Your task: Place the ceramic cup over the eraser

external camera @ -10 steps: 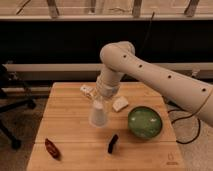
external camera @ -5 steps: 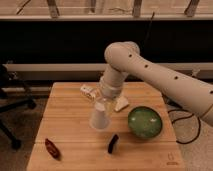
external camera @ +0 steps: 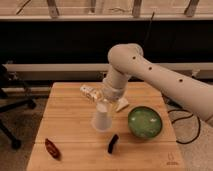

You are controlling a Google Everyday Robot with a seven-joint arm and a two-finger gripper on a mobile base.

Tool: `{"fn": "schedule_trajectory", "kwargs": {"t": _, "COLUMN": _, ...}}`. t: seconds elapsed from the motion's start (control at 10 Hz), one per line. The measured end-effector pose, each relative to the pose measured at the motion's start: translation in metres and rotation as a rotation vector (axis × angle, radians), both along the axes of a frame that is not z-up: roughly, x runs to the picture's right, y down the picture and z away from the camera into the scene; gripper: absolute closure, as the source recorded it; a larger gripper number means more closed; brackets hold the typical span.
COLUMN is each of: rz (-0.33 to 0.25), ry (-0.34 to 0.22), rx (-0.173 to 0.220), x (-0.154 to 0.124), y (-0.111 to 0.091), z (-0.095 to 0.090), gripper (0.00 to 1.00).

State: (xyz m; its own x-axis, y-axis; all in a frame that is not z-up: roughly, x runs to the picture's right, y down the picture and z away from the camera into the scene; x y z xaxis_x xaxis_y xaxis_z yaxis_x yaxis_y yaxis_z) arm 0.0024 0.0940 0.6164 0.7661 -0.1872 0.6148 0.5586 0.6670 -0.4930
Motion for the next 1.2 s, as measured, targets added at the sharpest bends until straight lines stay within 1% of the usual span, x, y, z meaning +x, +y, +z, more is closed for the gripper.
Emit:
{"fn": "schedule_trajectory", "kwargs": {"t": 0.2, "rz": 0.017, "ry": 0.009, "rx": 0.008, "x": 0.012, "y": 0.019, "z": -0.006, "gripper": 1.0}}
{"fn": "schedule_trajectory", "kwargs": {"t": 0.5, "rz": 0.024, "ry": 0.016, "rx": 0.014, "x": 0.023, "y": 0.029, "z": -0.011, "gripper": 1.0}}
{"fn": "schedule_trajectory", "kwargs": {"t": 0.8, "rz": 0.023, "ry": 0.028, "rx": 0.021, "x": 0.035, "y": 0.033, "z": -0.014, "gripper": 1.0}}
{"fn": "schedule_trajectory", "kwargs": {"t": 1.2, "rz": 0.021, "ry": 0.042, "rx": 0.014, "x": 0.048, "y": 0.045, "z": -0.019, "gripper": 1.0}}
